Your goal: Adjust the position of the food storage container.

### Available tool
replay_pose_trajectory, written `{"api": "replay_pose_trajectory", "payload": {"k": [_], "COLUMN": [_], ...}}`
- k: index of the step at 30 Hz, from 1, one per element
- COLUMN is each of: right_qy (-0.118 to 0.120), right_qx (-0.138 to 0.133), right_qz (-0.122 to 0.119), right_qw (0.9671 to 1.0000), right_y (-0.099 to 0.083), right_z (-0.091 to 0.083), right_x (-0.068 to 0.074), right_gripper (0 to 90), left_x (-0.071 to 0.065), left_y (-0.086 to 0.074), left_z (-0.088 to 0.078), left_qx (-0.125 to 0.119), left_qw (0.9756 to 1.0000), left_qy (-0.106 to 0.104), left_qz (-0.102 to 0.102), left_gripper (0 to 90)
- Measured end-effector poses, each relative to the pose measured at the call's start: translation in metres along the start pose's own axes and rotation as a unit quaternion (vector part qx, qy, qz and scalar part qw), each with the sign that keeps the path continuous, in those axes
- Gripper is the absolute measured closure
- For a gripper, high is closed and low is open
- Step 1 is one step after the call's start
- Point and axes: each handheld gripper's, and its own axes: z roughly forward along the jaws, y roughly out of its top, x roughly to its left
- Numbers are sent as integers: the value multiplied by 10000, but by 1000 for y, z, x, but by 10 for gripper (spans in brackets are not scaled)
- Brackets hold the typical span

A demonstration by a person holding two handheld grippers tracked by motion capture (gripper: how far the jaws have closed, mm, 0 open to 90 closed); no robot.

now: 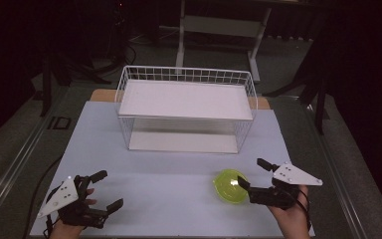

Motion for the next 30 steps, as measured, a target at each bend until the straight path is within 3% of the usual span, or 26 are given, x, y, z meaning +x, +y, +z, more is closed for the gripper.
{"api": "replay_pose_trajectory", "payload": {"k": [4,7,9,15,17,18,23,30], "right_qy": [-389,-471,-520,-646,-650,-646,-541,-291], "right_qx": [161,270,367,646,680,830,1114,1490], "right_qz": [40,190,326,437,523,562,670,693], "right_qw": [9991,9983,9974,9949,9942,9929,9900,9860], "right_y": [-10,-19,-29,-47,-50,-58,-75,-94], "right_z": [-2,-2,-4,-5,-6,-5,-2,5], "right_x": [-10,-19,-27,-34,-35,-34,-33,-26], "right_gripper": [277,342,435,573,603,685,865,900], "left_x": [0,0,0,0,0,0,-1,0], "left_y": [0,0,-1,0,0,0,0,0], "left_z": [0,1,1,1,1,1,0,0], "left_qx": [9,14,5,9,-12,-20,-26,-30], "left_qw": [10000,10000,10000,10000,10000,10000,10000,10000], "left_qy": [-12,-14,-17,-17,-36,-40,-39,-22], "left_qz": [2,-3,-8,3,-8,-7,-24,-11], "left_gripper": [11,10,10,11,11,10,11,11]}}
